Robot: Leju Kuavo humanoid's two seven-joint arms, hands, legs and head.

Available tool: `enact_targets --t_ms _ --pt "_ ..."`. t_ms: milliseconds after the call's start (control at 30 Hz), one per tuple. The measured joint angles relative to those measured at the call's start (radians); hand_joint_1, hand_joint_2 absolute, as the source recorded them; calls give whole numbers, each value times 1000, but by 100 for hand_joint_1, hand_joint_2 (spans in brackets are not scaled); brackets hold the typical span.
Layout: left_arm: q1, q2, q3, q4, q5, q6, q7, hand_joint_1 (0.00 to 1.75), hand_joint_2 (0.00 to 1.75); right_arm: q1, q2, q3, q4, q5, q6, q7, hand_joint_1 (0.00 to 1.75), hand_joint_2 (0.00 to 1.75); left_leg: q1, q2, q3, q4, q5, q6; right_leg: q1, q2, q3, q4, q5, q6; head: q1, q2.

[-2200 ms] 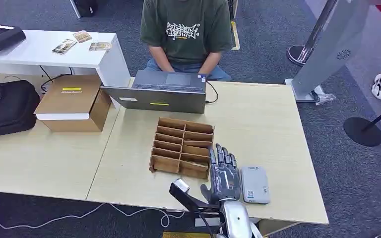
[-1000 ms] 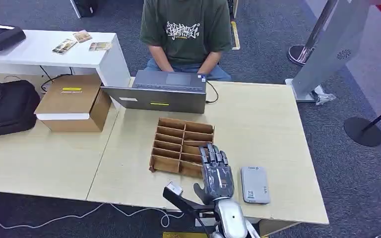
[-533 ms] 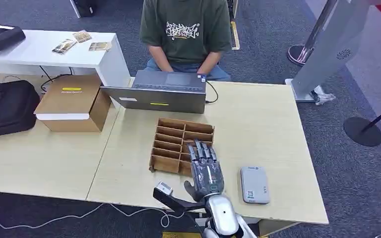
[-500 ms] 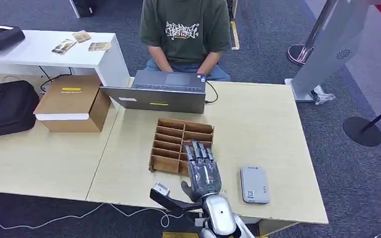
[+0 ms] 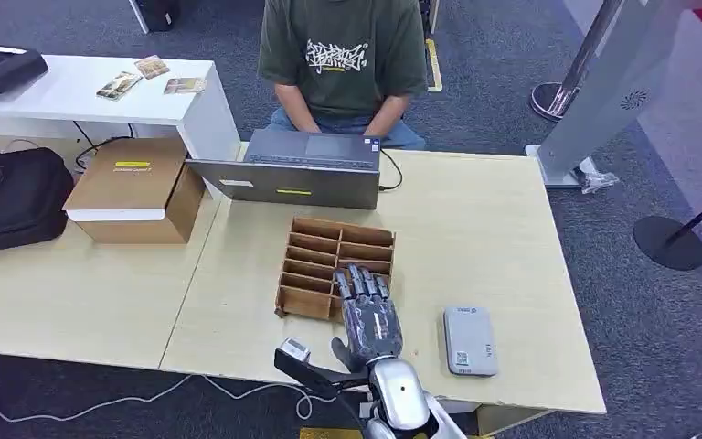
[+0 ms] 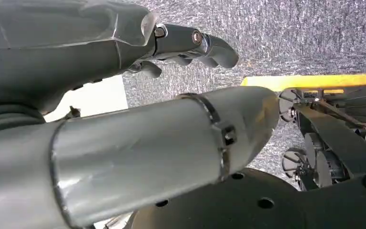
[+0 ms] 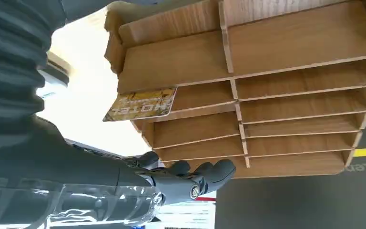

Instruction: Pass the card to the sensor for recognition and then transmit it.

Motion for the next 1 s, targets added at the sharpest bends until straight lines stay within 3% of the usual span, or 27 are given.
enact_targets --t_ms 267,367,467,1000 --pt "0 0 0 0 5 0 0 0 0 1 0 -1 -6 27 3 36 0 175 0 0 0 0 0 0 0 0 0 0 0 0 0 0" --pt "1 0 0 0 6 0 -7 0 0 1 -7 7 -14 64 3 129 0 175 0 0 0 0 0 0 0 0 0 0 0 0 0 0" --pt "1 0 0 0 6 0 -12 0 0 3 -13 21 -26 72 2 156 0 175 0 0 0 0 0 0 0 0 0 0 0 0 0 0" --pt "4 0 0 0 6 2 -13 0 0 20 -21 21 -74 72 27 145 0 175 0 1 0 0 0 0 0 0 0 0 0 0 0 0"
